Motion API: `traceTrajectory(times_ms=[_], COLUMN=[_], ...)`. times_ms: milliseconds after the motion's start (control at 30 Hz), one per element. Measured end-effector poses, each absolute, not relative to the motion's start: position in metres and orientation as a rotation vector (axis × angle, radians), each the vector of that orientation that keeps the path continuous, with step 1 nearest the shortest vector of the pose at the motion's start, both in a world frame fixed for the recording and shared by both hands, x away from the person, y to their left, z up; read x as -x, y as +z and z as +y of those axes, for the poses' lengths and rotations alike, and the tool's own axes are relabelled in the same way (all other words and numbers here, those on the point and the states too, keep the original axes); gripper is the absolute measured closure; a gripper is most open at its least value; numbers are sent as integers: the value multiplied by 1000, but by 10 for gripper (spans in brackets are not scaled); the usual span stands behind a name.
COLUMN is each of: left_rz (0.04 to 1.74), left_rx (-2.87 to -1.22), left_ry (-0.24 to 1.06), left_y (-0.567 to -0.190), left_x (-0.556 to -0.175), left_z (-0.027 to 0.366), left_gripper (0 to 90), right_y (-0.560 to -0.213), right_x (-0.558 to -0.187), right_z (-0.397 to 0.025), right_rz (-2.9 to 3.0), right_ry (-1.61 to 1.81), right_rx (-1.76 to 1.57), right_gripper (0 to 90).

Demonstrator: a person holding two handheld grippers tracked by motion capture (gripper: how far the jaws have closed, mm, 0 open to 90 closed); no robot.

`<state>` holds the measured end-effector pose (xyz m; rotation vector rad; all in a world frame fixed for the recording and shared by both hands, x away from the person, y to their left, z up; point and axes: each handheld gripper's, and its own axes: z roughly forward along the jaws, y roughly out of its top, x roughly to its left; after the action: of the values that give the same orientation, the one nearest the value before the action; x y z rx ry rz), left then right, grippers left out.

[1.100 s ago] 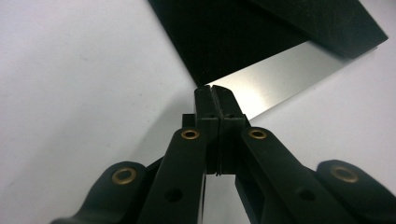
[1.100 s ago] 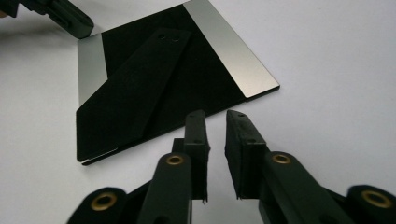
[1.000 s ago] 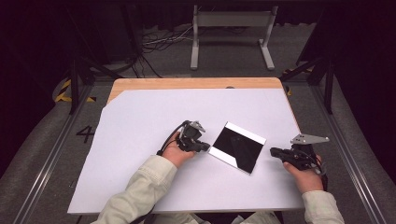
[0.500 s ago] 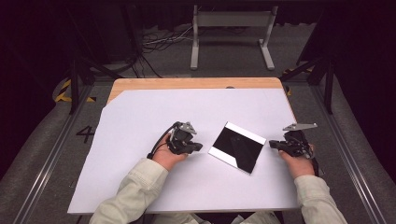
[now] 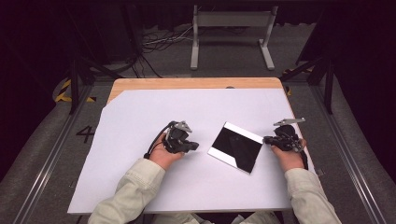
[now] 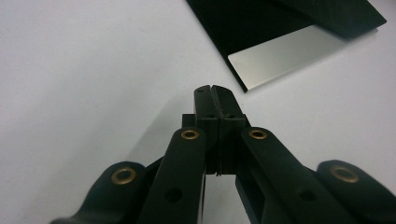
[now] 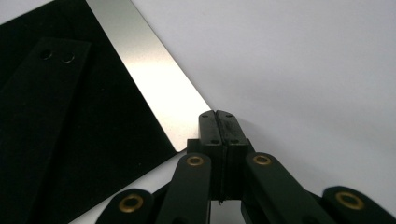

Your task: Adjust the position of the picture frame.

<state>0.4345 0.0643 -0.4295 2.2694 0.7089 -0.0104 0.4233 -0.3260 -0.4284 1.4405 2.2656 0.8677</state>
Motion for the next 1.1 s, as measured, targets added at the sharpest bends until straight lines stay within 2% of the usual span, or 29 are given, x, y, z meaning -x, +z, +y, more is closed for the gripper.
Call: traceTrajectory(times_ms=[333,633,1100], left_rz=[742,784,808], left_rx=[-2260,-2242,-2238], left_ry=[-13,2,38], left_y=[-434,-436,-438], left_x=[-439,-442,-446], left_z=[74,84,87], left_gripper=[900,900,900], right_y=[-429,-431,-421], right_x=[-447,-453,-442], right_z=[-293,-267,-271], right_rz=[2384,2440,2391], right_ry=[901,937,939], right_rx=[-1320,-1278,-1223], right_gripper=[900,900,900])
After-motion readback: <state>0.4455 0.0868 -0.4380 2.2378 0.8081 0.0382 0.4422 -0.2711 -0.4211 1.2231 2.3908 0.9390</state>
